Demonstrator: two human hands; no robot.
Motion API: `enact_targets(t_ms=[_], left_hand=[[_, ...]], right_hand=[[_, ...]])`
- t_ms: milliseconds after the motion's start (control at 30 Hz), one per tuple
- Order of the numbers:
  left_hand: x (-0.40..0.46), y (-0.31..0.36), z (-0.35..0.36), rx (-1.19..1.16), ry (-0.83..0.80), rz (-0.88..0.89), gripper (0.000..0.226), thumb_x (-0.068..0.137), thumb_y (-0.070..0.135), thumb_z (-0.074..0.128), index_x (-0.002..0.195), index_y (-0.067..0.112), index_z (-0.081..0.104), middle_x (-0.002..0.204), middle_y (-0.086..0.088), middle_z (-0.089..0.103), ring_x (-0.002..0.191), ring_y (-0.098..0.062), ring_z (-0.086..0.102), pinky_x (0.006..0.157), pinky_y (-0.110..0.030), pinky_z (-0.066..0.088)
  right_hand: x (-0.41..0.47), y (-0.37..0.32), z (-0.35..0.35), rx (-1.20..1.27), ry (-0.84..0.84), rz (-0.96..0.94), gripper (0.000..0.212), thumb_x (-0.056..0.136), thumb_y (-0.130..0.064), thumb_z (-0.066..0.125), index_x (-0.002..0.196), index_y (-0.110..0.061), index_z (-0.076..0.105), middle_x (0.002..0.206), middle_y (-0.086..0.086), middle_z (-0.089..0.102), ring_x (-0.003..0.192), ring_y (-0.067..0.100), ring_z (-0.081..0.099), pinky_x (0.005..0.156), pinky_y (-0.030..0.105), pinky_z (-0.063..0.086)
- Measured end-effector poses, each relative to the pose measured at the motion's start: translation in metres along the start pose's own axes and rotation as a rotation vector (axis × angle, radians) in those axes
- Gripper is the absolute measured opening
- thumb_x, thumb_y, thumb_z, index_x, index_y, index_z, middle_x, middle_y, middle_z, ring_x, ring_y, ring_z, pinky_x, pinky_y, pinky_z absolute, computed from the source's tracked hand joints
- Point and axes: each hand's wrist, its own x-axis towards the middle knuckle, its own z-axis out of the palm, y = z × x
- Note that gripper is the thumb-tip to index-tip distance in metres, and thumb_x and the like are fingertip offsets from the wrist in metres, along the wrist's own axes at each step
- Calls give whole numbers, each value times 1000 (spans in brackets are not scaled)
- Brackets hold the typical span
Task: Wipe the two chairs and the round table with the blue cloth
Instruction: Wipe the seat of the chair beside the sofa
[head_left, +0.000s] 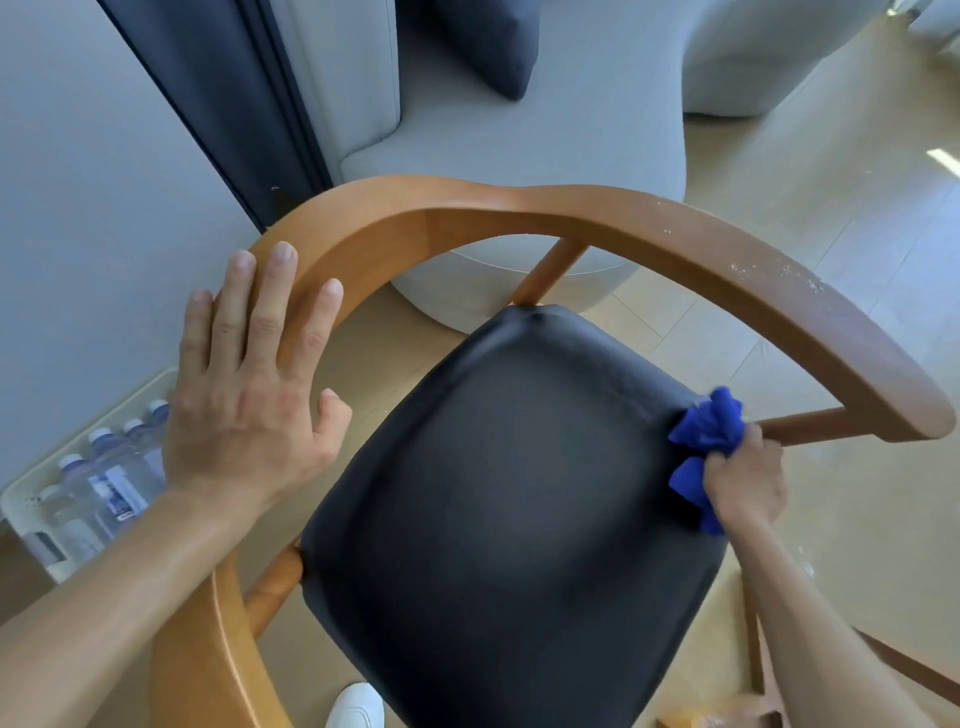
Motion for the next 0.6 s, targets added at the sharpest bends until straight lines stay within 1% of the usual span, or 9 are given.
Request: enact_targets(t_ms=[67, 133, 267, 367, 400, 467, 500, 533, 600], left_hand=[[0, -1, 1, 1, -2, -4, 79, 81, 32, 41, 154, 18, 17, 162, -13, 4, 149, -34, 4, 120, -49, 2], [0, 0, 1, -6, -3, -4, 79, 81, 33, 41, 155, 18, 17, 162, -12, 3, 149, -34, 3, 120, -48, 1], [-1, 0, -1, -29, -2, -4, 78, 81, 32, 40, 155, 18, 15, 162, -12, 3, 149, -34, 4, 120, -49, 3], [-1, -1, -5, -53, -26, -11, 78, 81, 32, 39, 155, 18, 15, 162, -13, 4, 149, -34, 4, 120, -50, 4], [-1, -2, -6, -64, -40, -11, 78, 81, 33, 39, 154, 18, 16, 162, -13, 5, 148, -35, 5, 120, -50, 4], [0, -2, -10, -94, -83, -13, 78, 80, 33, 41, 154, 17, 19, 162, -13, 6, 148, -35, 6, 119, -50, 5], [0, -2, -13, -113, -111, -19, 78, 80, 33, 42, 153, 17, 21, 162, -13, 7, 148, -35, 6, 119, -50, 6], [0, -3, -17, -141, -143, -26, 78, 79, 33, 43, 153, 17, 22, 162, -12, 7, 148, -34, 6, 119, -51, 7], [3, -3, -26, -218, -210, -42, 77, 80, 33, 44, 152, 17, 23, 162, -10, 6, 149, -32, 3, 118, -51, 7]], right_hand=[[-24, 2, 8, 38, 25, 74, 34, 87, -10, 48, 120, -9, 46, 115, 22, 49, 96, 43, 54, 78, 47, 46], [-54, -14, 20, -19, 19, 5, 40, 86, -11, 52, 125, -10, 46, 118, 21, 47, 100, 43, 51, 79, 45, 45], [-147, -56, 44, -146, -93, -268, 44, 81, -13, 58, 125, -15, 51, 115, 11, 52, 93, 33, 51, 67, 36, 45], [-214, -60, 52, -80, -188, -568, 48, 58, -6, 74, 104, -16, 67, 94, 4, 63, 68, 24, 55, 47, 30, 44], [-227, -57, 52, -89, -274, -606, 49, 61, -8, 71, 109, -19, 65, 100, 2, 61, 73, 22, 55, 51, 29, 44], [-235, -49, 48, -30, -494, -556, 48, 79, -11, 53, 124, -25, 53, 115, -4, 52, 94, 20, 52, 70, 28, 46], [-235, -47, 41, 80, -617, -475, 45, 81, -11, 48, 123, -27, 51, 114, -6, 50, 97, 18, 53, 76, 29, 46], [-235, -46, 32, 204, -676, -410, 43, 81, -10, 48, 119, -30, 53, 110, -8, 52, 95, 14, 54, 78, 28, 47], [-236, -45, 6, 392, -662, -349, 43, 78, -8, 50, 108, -37, 57, 103, -12, 56, 91, 5, 56, 74, 18, 45]])
